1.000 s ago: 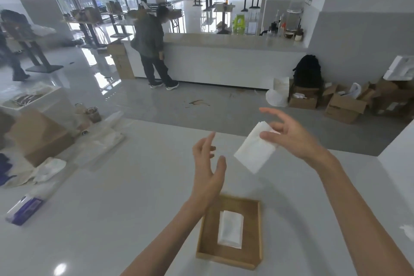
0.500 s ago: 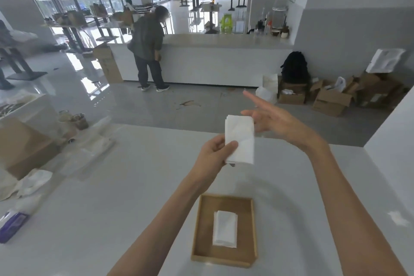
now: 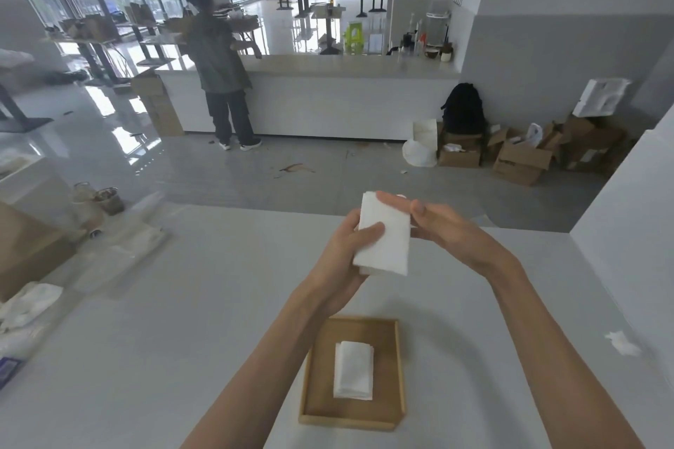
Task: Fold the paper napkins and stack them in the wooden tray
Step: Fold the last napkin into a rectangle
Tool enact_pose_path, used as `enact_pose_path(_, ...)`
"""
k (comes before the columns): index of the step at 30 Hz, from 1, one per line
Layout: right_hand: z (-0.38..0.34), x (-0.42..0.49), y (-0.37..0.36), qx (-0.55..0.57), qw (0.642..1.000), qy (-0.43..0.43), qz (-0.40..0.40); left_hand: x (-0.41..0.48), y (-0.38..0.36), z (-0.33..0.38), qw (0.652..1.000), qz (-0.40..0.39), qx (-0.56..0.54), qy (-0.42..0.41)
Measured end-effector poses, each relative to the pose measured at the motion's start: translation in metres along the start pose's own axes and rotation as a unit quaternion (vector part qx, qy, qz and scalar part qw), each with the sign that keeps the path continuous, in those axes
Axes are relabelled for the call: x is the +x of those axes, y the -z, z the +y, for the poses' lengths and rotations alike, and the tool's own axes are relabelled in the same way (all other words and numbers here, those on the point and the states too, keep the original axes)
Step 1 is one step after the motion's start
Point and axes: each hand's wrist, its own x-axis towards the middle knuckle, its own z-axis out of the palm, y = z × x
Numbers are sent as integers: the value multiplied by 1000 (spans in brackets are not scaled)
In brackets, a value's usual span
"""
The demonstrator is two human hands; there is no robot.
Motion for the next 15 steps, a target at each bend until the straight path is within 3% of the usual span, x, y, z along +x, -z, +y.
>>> enact_pose_path(2,-3,4,-3,-36,999,4,18,-1,0,-1,999,-18,-26,-4)
enact_pose_path(5,-5,11,-6,-42,993,22,106,-3,0,-3,999,-25,-27,-15)
enact_pose_path(11,10,16,-25,-3,980,73,185,-7,8,-9,998,18,47,-50)
enact_pose_path(15,20,17,-39,30,990,52,125,-11,15,-11,984,65,132,-96)
